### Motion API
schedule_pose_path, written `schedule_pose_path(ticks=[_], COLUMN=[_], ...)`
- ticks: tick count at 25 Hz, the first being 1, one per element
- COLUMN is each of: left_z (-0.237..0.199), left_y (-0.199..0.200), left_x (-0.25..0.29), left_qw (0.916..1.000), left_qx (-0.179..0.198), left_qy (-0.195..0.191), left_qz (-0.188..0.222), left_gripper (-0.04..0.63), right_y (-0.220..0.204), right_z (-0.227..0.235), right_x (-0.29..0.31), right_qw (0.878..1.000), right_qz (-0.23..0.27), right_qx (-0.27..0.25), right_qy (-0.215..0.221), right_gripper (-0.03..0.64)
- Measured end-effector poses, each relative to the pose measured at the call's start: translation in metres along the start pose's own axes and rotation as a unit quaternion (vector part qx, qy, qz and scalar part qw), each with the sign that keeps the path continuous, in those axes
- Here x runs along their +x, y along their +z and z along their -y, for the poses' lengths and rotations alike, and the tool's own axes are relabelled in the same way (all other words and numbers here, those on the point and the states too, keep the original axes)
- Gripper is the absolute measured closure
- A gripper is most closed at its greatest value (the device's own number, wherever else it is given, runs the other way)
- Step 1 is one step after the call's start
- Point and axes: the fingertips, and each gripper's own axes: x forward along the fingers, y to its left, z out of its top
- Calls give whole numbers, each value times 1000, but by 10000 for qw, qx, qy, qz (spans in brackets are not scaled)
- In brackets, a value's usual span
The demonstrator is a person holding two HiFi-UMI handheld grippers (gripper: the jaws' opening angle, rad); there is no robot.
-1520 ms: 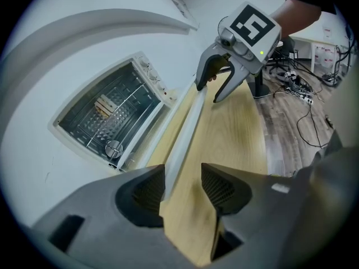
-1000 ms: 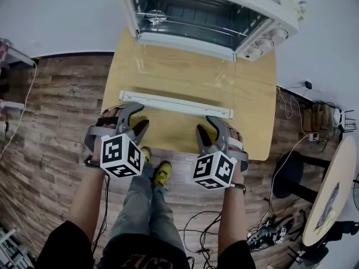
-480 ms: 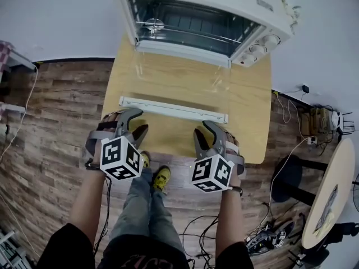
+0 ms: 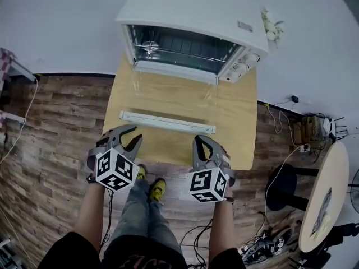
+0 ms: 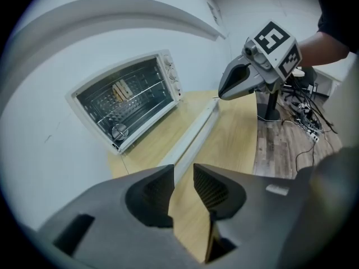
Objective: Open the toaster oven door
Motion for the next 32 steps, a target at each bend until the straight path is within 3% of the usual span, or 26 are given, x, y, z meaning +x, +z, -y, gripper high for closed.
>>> schedule_pose_path(ticks=[14, 21, 32], left_z=[-14, -20, -27], left_y=[41, 59, 92], left_x=[-54, -79, -122], left_qw=[9979, 9963, 9888], left_qx=[-320, -385, -823], left_qy=[407, 542, 636], left_qz=[390, 542, 1066], left_gripper=[599, 598, 597], right_y=[28, 39, 70], right_z=[20, 35, 62], right_x=[-61, -90, -129], right_qw=[9954, 9898, 9796], right_qz=[344, 534, 886], right_qx=[827, 1226, 1576], right_qy=[-331, -500, -880], right_gripper=[609, 609, 609])
